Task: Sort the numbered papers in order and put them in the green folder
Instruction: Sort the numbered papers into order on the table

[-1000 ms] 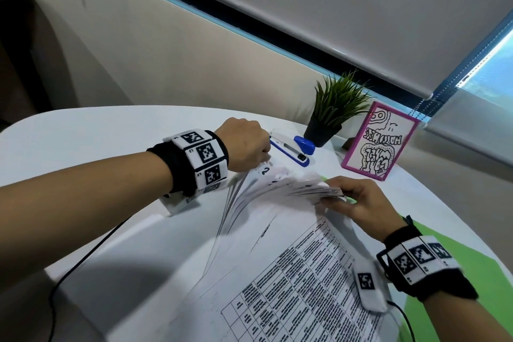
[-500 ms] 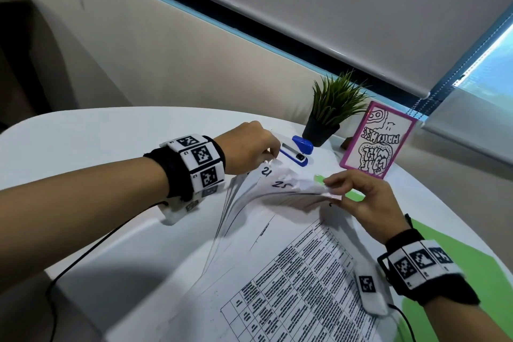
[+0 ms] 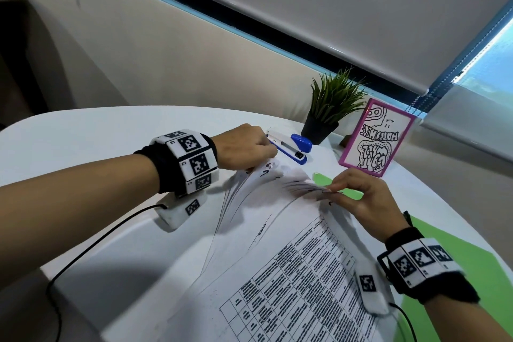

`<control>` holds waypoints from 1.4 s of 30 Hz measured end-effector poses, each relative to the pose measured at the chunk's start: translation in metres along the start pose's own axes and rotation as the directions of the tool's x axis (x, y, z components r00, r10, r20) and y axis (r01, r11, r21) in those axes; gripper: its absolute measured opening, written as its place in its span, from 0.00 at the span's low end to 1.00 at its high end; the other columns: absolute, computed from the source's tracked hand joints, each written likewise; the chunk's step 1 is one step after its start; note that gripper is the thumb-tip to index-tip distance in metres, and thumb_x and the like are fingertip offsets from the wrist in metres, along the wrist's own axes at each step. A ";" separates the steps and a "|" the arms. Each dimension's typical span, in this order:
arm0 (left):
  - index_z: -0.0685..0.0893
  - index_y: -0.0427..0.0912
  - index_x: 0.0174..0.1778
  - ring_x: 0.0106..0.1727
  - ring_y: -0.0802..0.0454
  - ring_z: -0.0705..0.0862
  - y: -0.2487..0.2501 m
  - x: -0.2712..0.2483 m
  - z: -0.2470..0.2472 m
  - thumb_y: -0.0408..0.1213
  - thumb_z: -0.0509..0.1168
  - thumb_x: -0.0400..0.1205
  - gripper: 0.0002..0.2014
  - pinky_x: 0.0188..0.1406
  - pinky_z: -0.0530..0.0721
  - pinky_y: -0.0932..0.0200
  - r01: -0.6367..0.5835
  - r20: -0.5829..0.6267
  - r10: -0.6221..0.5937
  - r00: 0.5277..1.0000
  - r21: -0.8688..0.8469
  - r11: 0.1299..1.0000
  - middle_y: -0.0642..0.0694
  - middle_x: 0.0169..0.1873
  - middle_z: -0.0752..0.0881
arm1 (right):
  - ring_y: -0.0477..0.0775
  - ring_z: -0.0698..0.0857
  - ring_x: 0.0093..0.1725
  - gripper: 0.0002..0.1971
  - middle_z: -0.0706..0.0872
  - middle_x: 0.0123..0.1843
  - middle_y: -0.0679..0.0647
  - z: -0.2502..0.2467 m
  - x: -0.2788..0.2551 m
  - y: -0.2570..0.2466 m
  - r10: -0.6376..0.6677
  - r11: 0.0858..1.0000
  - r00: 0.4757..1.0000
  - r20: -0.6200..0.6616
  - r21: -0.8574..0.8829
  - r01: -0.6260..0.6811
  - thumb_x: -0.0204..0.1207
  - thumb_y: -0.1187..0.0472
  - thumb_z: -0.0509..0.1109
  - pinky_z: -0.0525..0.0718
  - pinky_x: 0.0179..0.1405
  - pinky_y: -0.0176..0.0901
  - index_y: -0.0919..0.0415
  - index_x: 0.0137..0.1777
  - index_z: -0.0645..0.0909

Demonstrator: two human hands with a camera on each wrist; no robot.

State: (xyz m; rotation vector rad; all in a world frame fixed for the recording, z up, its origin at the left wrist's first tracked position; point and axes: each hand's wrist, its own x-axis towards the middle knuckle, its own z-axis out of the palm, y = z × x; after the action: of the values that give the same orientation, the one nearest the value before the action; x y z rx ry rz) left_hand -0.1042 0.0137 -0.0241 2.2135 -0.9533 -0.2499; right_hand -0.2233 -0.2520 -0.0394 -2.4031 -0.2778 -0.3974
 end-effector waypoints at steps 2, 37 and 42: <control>0.72 0.39 0.22 0.26 0.52 0.72 0.001 0.000 0.000 0.57 0.60 0.83 0.29 0.32 0.72 0.58 0.002 0.028 -0.001 1.000 -0.021 1.000 0.45 0.22 0.77 | 0.47 0.87 0.41 0.04 0.90 0.40 0.53 0.000 0.001 -0.001 -0.006 1.000 1.000 -0.014 -0.028 0.006 0.66 0.67 0.81 0.83 0.46 0.30 0.62 0.41 0.91; 0.78 0.35 0.27 0.26 0.50 0.75 0.001 0.004 -0.002 0.49 0.61 0.85 0.25 0.34 0.77 0.56 0.044 -0.169 -0.032 0.985 0.064 0.997 0.39 0.26 0.83 | 0.49 0.89 0.43 0.11 0.90 0.41 0.52 0.004 0.002 0.003 0.074 0.996 0.991 0.116 0.040 -0.079 0.68 0.75 0.79 0.85 0.49 0.40 0.59 0.38 0.83; 0.84 0.38 0.31 0.31 0.53 0.79 0.020 -0.006 -0.013 0.46 0.59 0.87 0.22 0.40 0.82 0.54 -0.003 -0.015 0.001 1.000 -0.130 0.991 0.45 0.30 0.84 | 0.48 0.89 0.53 0.19 0.90 0.51 0.49 0.002 -0.001 0.002 0.137 0.982 0.967 0.216 0.099 -0.161 0.69 0.75 0.78 0.85 0.57 0.39 0.57 0.56 0.82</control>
State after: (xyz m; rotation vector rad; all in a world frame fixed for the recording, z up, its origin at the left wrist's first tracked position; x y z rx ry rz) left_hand -0.1143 0.0154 -0.0017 2.0921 -0.9057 -0.2858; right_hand -0.2234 -0.2522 -0.0423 -2.3338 -0.2042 -0.0578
